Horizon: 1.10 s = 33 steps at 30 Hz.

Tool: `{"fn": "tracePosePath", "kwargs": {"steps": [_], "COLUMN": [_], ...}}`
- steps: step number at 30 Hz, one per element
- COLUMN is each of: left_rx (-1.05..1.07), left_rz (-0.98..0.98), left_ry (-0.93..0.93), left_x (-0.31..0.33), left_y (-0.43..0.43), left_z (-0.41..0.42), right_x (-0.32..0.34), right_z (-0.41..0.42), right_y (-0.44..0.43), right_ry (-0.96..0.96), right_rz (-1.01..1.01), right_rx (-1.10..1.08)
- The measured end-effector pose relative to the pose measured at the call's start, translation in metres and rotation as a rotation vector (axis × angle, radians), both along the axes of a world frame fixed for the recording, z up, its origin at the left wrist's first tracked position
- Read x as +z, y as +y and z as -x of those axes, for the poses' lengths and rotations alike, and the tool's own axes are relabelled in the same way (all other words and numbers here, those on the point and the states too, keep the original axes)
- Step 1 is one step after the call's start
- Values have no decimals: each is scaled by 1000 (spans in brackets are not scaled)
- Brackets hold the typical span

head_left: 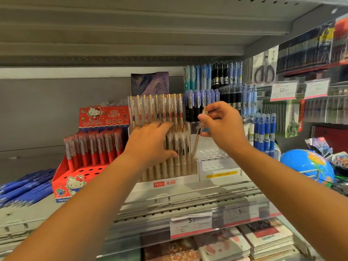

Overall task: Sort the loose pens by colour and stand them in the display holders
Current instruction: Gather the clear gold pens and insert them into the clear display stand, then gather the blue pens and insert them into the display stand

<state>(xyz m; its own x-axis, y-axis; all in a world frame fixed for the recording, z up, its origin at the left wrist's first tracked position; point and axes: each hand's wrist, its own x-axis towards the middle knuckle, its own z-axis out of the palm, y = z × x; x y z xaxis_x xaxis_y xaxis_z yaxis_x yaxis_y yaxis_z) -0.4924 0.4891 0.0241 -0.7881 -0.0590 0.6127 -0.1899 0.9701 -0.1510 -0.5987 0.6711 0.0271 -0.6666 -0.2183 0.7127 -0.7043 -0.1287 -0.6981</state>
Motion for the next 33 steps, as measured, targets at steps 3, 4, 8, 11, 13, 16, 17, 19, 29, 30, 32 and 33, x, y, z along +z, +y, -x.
{"fn": "tracePosePath", "kwargs": {"steps": [3, 4, 8, 11, 13, 16, 17, 19, 29, 30, 32, 33], "left_rx": [13, 14, 11, 12, 13, 7, 5, 3, -128, -163, -221, -241], "left_rz": [67, 84, 110, 119, 122, 115, 113, 113, -182, -232, -320, -367], "left_ry": [14, 28, 59, 77, 86, 90, 92, 93, 15, 38, 93, 123], "left_x": [-6, -7, -9, -11, -12, -12, -12, -13, -1, -1, -3, -4], "left_y": [-3, -4, -6, -6, -6, -6, -6, -5, 5, 6, 6, 6], "left_z": [2, 3, 5, 4, 5, 6, 6, 5, -20, -29, -48, -58], "right_x": [-8, -11, -23, -35, -40, -43, -44, -46, -44, -43, -41, -40], "right_z": [5, 6, 4, 2, 3, 5, 5, 5, 2, -2, -15, -24], "right_y": [-8, -10, -21, -25, -23, -21, -22, -24, -15, -14, -12, -13], "right_ry": [14, 19, 42, 40, 19, 10, 17, 21, -6, 20, 75, 100], "right_rz": [-46, -61, -158, -233, -223, -211, -208, -189, -29, 6, 36, 24], "right_rx": [-33, -43, -27, -5, 22, 25, 22, 34, 65, 60, 64, 80]}}
